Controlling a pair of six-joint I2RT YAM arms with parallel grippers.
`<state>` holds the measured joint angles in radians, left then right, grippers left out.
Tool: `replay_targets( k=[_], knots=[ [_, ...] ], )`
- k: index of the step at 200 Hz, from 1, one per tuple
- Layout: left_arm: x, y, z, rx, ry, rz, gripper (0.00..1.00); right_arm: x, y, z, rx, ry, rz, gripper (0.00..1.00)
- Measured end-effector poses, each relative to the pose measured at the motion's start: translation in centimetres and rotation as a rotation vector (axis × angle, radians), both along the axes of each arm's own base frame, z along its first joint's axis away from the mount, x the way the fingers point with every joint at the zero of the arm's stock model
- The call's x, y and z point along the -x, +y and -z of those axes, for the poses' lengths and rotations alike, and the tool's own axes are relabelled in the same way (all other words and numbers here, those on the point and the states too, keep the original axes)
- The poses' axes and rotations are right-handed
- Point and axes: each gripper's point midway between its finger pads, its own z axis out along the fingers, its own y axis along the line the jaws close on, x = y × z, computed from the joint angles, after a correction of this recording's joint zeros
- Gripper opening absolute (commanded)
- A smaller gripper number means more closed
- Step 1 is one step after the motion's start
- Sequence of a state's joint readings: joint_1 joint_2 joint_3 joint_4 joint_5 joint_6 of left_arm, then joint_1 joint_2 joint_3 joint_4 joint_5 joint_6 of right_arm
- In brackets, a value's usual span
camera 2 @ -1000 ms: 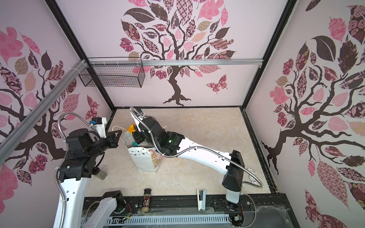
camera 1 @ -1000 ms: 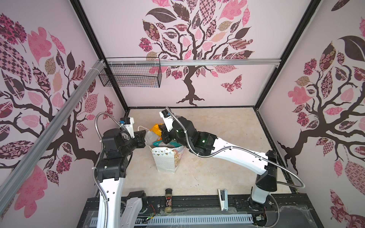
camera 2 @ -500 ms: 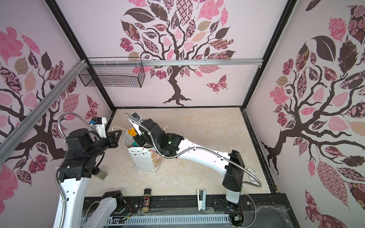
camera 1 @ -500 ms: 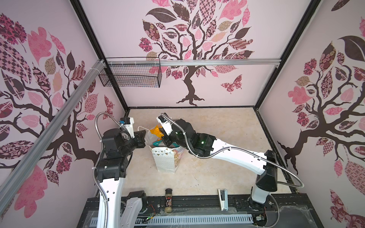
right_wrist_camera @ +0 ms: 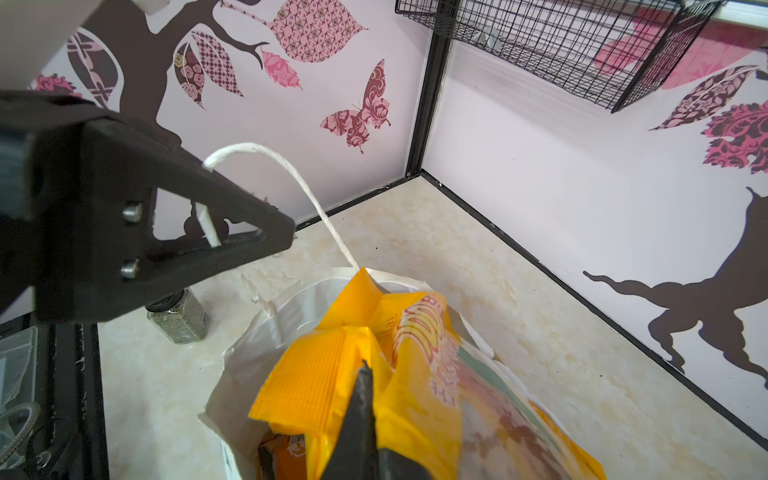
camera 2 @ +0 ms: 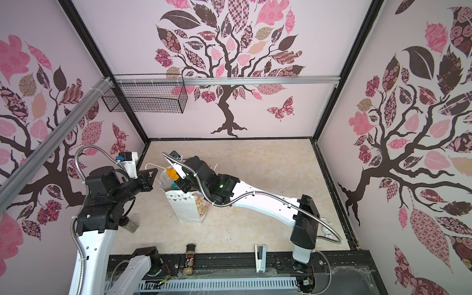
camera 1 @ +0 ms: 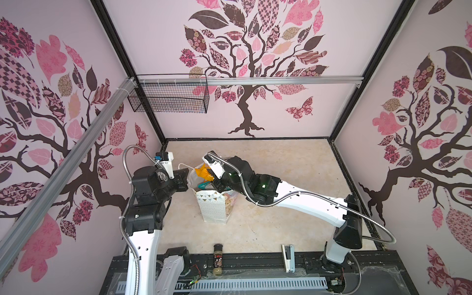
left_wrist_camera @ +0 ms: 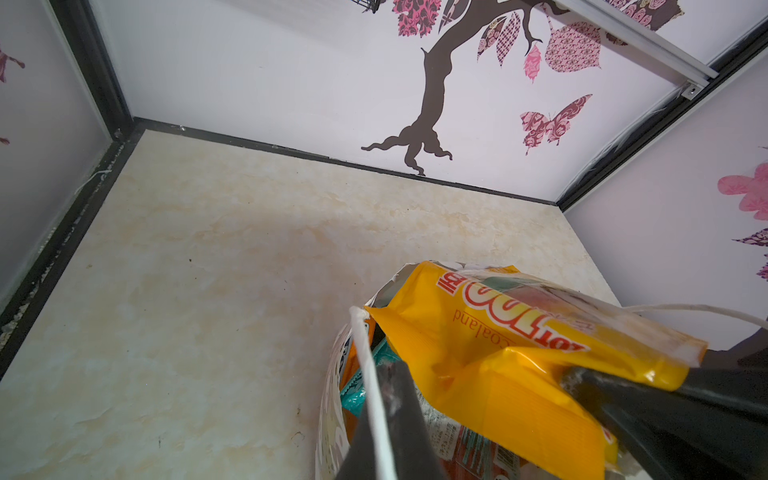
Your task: Place the snacks into the paper bag
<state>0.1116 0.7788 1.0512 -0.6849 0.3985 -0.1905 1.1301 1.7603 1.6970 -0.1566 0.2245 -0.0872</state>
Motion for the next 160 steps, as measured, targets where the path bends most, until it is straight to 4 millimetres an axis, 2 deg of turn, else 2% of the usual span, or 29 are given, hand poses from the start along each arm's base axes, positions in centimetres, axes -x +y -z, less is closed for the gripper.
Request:
replay_targets(
  k=[21, 36, 79, 107, 126, 145, 160],
  knots=[
    [0.0, -0.1, 0.0, 0.003, 0.002, 0.006, 0.00, 0.3, -0.1, -0.2, 0.021, 0.003, -0.017, 0.24],
    [0.0, -0.1, 0.0, 0.003, 0.001, 0.007, 0.00, 0.4, -0.2, -1.3, 0.017, -0.003, -0.023, 0.35],
    [0.0, -0.2, 0.0, 0.005, 0.003, 0.010, 0.00, 1.2, -0.7, -6.5, -0.041, -0.017, -0.044, 0.42],
    [0.0, -0.2, 0.0, 0.006, 0.003, 0.013, 0.00, 2.2, -1.6, -10.6, -0.071, 0.001, -0.050, 0.44],
    [0.0, -0.2, 0.1, 0.006, 0.004, 0.013, 0.02, 2.9, -2.7, -12.4, -0.083, 0.046, -0.041, 0.47],
    [-0.1, -0.2, 0.2, 0.002, 0.008, 0.013, 0.14, 3.6, -4.2, -12.3, -0.069, 0.103, -0.008, 0.50],
    [-0.2, 0.0, 0.4, -0.002, 0.019, 0.004, 0.24, 3.9, -5.9, -10.5, -0.029, 0.153, 0.040, 0.53]
  ],
)
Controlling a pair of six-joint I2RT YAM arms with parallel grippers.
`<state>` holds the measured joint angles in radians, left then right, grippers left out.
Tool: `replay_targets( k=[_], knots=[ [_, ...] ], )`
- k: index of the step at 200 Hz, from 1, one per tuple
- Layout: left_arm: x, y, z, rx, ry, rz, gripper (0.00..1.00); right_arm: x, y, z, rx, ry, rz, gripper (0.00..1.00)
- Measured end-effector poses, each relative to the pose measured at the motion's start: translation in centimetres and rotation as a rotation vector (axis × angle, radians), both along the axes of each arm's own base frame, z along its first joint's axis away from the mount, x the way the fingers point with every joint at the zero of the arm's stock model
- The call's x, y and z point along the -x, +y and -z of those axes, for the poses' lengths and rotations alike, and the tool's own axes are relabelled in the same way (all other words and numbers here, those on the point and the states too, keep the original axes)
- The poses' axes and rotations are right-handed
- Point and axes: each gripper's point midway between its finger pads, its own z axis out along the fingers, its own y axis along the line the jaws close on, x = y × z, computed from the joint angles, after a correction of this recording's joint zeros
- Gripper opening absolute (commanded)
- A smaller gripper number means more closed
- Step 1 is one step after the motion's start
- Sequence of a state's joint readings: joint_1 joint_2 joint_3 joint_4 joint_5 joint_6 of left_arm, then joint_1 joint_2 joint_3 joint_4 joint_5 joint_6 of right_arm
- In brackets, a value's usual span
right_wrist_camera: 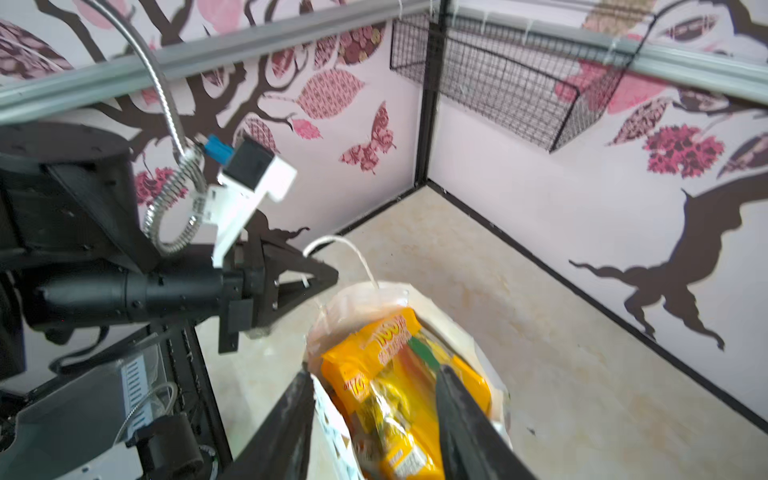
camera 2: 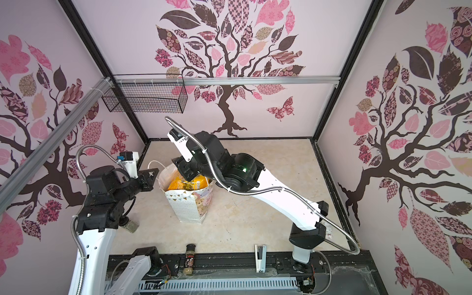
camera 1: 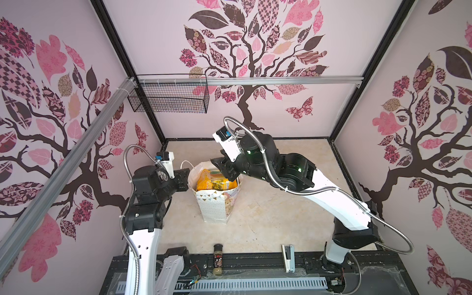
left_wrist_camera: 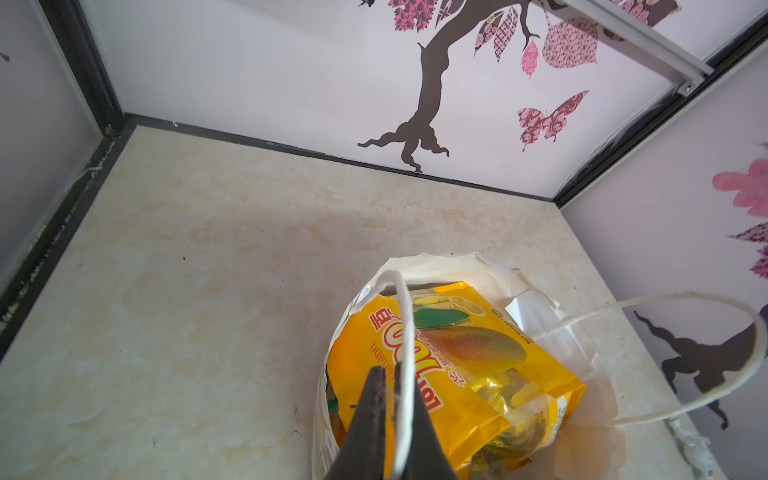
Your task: Place the snacks into the paper bag
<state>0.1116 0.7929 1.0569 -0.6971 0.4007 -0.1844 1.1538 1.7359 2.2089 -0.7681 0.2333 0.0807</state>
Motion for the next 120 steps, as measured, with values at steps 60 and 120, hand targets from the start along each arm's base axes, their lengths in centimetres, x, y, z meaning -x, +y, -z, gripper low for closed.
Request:
replay_targets(
  k=[60, 120],
  knots=[
    [1.2, 1.1, -7.0, -0.026, -0.008, -0.072, 0.52, -0.2, -5.6, 11.3, 0.186, 0.131, 0.157, 0.57],
    [3.9, -4.0, -14.0, -0.158, -0.045, 0.089, 0.53, -3.4, -5.9, 12.2, 0.127, 0.103, 0.239, 0.54]
  ],
)
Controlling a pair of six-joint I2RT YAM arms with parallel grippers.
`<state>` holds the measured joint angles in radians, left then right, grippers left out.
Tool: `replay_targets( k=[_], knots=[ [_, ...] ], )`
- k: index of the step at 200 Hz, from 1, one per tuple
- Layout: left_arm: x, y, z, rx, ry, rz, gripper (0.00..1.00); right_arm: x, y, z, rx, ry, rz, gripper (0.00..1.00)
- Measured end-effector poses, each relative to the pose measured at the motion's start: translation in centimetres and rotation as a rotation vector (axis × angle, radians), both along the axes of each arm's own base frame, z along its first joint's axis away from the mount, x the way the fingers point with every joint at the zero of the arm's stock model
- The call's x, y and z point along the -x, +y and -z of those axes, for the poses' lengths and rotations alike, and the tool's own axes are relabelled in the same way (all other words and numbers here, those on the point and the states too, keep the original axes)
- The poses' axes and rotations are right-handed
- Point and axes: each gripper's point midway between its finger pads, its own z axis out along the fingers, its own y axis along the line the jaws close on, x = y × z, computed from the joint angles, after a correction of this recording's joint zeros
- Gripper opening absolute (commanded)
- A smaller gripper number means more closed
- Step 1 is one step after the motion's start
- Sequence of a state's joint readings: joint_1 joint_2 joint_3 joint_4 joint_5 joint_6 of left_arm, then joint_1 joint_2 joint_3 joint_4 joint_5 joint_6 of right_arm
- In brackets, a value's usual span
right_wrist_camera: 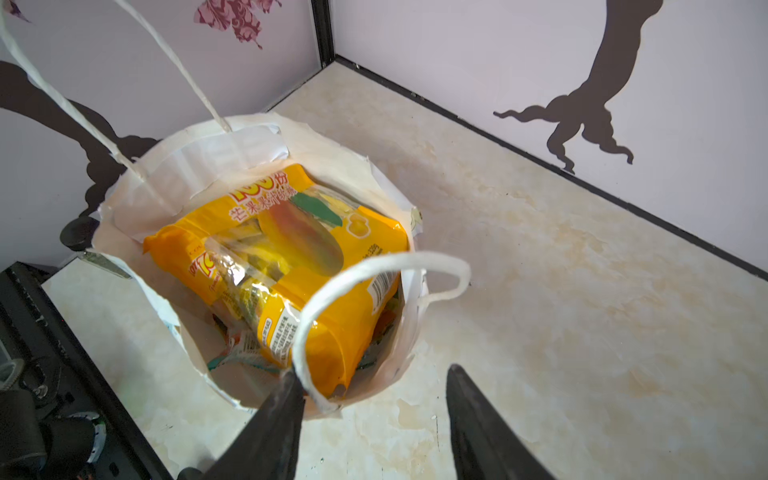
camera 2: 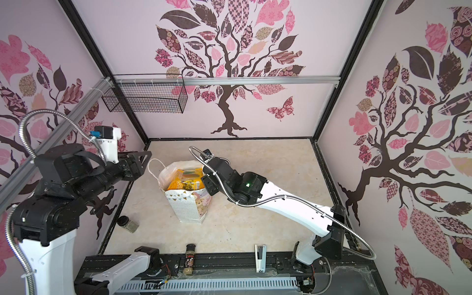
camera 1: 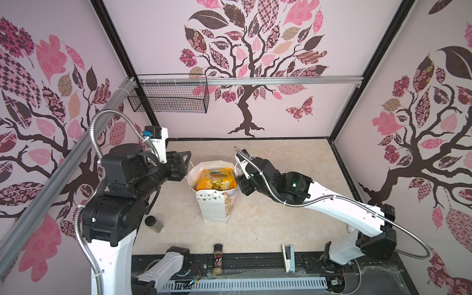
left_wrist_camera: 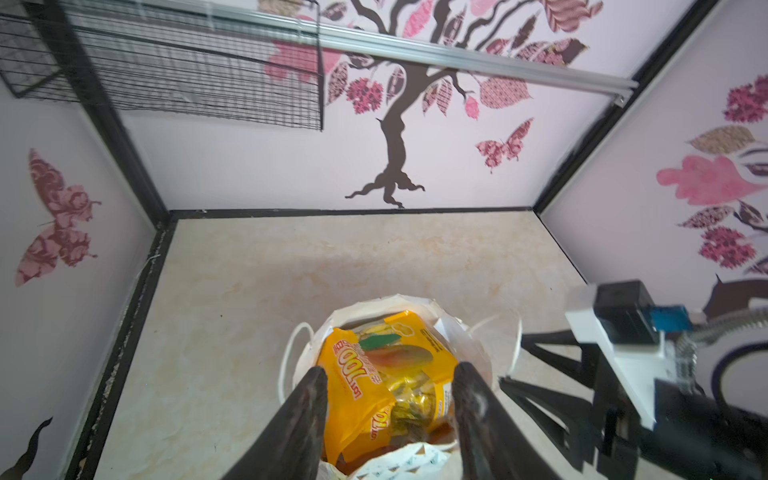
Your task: Place the snacks into the paper bag
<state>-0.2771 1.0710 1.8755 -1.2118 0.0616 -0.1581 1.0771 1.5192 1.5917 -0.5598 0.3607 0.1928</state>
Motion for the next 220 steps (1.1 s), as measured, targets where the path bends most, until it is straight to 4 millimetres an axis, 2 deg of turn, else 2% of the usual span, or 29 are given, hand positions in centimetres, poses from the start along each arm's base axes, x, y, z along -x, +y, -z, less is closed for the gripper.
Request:
replay_targets(
  k=[31, 54, 94, 130, 169, 220],
  knots=[
    [-1.2, -5.2, 4.3, -0.154, 0.137, 0.119, 0.57, -1.5, 0.1, -0.5, -0.059, -0.010, 0.004, 0.47],
    [-3.1, -6.7, 7.3, -0.238, 0.228, 0.118, 0.55, -2.1, 0.1, 0.0, -0.072, 0.001, -0.006, 0.39],
    [-4.4, -7.4, 9.5, -0.281, 0.287, 0.112, 0.47, -2.1, 0.7, -0.2, -0.111, 0.001, -0.041, 0.17],
    [-4.7, -7.6, 11.8, -0.305, 0.339, 0.110, 0.46, -1.2, 1.0, 0.7, -0.133, 0.027, -0.080, 0.03],
    [-5.3, -7.8, 15.6, -0.331, 0.423, 0.105, 0.42, 0.1, 0.5, 0.0, -0.159, 0.042, -0.119, 0.00],
    [-7.1, -7.4, 18.2, -0.294, 0.507, 0.089, 0.27, 0.6, 0.6, -0.1, -0.164, 0.054, -0.143, 0.00]
  ],
)
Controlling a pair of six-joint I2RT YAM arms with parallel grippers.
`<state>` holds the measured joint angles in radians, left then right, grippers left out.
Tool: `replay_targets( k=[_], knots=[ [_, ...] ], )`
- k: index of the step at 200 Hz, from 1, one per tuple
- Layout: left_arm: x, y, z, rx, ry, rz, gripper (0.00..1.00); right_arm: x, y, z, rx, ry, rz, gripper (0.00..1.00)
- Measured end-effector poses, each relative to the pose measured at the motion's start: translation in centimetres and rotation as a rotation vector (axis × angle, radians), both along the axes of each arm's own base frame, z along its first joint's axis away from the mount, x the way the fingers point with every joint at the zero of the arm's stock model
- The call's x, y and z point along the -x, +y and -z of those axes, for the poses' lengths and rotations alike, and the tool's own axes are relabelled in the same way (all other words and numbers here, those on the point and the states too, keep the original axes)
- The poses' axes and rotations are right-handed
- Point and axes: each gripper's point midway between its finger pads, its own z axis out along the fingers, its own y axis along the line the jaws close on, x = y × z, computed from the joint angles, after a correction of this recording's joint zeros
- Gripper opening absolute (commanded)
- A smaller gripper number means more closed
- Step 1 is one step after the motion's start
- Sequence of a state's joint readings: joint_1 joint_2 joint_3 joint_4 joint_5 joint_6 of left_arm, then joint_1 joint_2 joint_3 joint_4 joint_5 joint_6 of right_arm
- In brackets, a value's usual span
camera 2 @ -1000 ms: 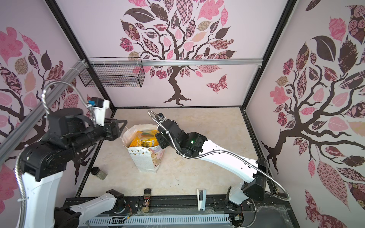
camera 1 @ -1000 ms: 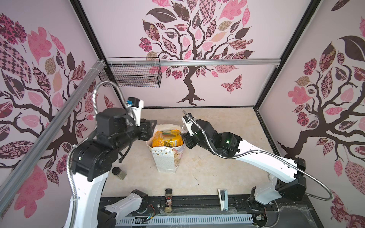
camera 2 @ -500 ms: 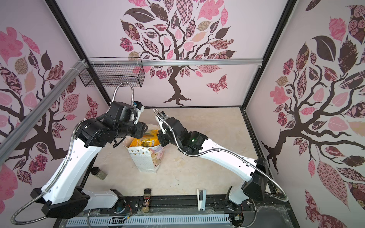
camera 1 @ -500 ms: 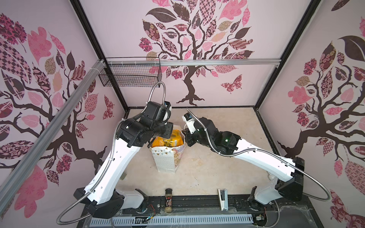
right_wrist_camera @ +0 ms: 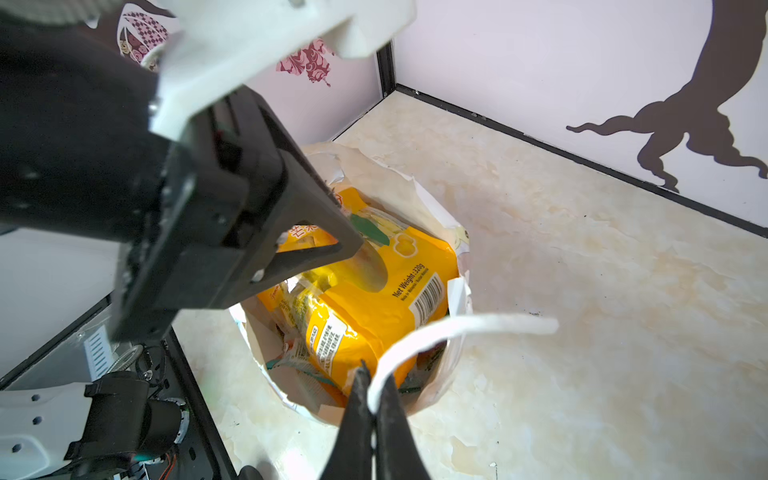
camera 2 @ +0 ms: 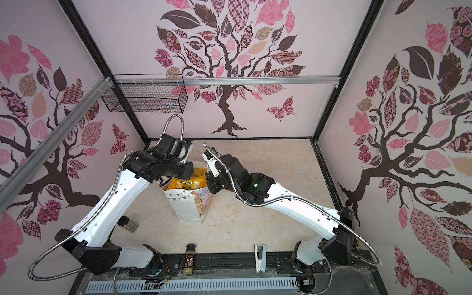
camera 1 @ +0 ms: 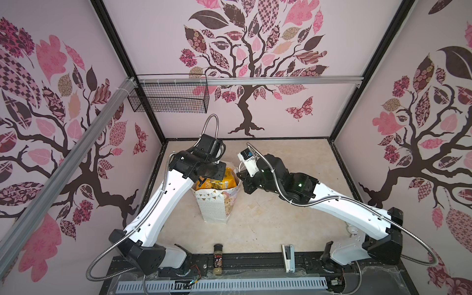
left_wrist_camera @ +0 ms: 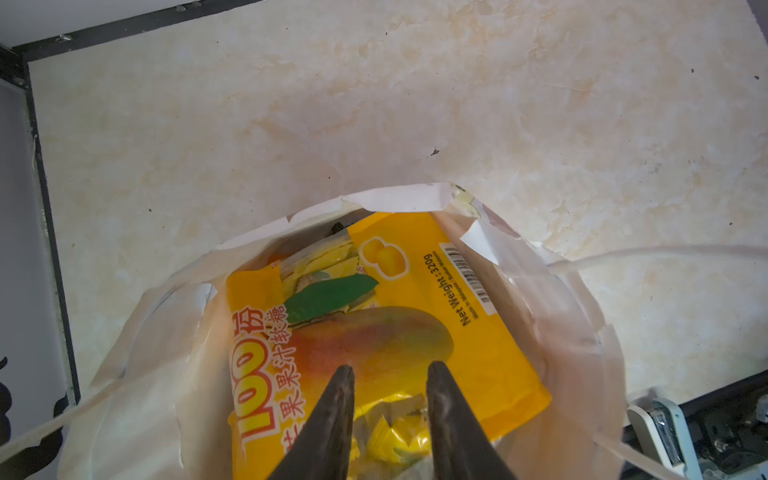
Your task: Place the snacks into the paper bag
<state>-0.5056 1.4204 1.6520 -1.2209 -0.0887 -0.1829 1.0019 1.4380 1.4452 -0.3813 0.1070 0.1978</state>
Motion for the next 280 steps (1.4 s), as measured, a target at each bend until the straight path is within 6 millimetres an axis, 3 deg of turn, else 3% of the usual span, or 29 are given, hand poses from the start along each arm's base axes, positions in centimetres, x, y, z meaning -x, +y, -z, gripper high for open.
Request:
replay_targets(
  k=[60, 151, 208, 224, 240, 251, 266, 280],
  knots=[
    [0.8, -0.3, 4.6, 0.014, 0.134, 0.019, 0.22, 0.1, 0.0, 0.0, 0.004, -0.003, -0.010, 0.00],
    [0.0, -1.5, 7.0, 0.110, 0.101, 0.011, 0.14, 0.3, -1.0, 0.3, 0.048, -0.043, -0.015, 0.00],
    [-1.0, -2.0, 7.2, 0.153, 0.039, -0.003, 0.13, -0.1, -1.3, 0.4, 0.082, -0.080, -0.019, 0.00],
    [-1.5, -1.9, 6.8, 0.153, 0.010, -0.009, 0.26, -0.6, -1.6, 0.4, 0.086, -0.088, -0.016, 0.00],
    [-1.9, -1.5, 6.1, 0.128, -0.024, -0.015, 0.30, -1.7, -2.2, 0.2, 0.076, -0.087, -0.004, 0.00],
    [-2.2, -1.2, 5.2, 0.116, -0.052, -0.024, 0.45, -2.6, -2.9, 0.1, 0.071, -0.085, 0.014, 0.00],
    [-2.9, -0.9, 2.8, 0.109, -0.118, -0.020, 0.68, -3.9, -3.7, 0.1, 0.069, -0.085, 0.042, 0.00],
    [-3.4, -0.7, -0.4, 0.115, -0.192, -0.023, 0.79, -4.9, -4.2, 0.0, 0.071, -0.086, 0.057, 0.00]
  ],
)
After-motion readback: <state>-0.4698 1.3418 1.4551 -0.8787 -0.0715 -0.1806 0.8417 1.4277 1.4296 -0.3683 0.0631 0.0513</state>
